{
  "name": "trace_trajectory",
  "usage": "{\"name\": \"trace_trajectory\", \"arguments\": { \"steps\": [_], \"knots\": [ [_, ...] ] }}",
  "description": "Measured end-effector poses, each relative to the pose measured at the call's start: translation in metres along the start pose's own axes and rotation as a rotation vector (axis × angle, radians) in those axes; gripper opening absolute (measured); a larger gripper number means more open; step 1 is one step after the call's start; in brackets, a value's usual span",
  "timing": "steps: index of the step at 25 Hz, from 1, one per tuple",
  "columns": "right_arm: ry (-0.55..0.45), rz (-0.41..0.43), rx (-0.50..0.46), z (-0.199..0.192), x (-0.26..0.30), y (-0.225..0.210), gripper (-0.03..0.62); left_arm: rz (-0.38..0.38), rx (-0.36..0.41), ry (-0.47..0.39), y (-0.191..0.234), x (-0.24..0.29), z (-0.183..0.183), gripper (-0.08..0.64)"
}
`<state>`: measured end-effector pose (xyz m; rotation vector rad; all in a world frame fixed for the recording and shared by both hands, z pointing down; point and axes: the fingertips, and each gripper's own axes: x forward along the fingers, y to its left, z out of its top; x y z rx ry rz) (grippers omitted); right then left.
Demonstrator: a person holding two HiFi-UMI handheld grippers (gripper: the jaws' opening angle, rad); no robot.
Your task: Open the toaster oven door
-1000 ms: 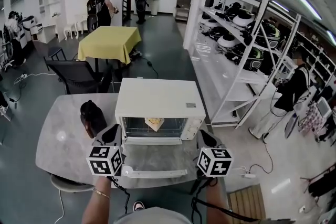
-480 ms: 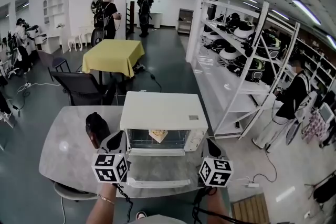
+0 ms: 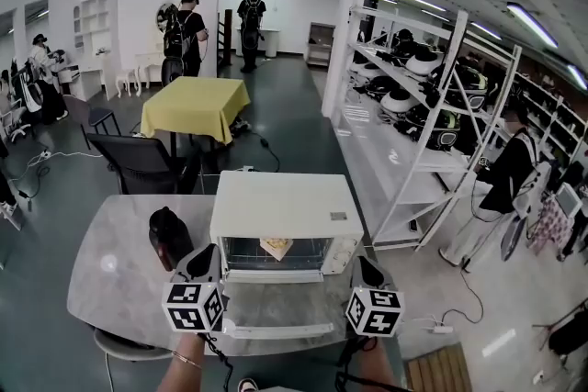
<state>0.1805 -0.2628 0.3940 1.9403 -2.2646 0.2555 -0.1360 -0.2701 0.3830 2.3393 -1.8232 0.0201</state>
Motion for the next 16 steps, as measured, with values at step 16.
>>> {"name": "trace_trajectory", "arguments": {
  "steps": [16],
  "knots": [
    [0.006,-0.027,0.009,-0.004,0.010,-0.006,0.005,-0.026,-0.008,0.039,0.000,0.020,-0.017,0.005]
  ]
}}
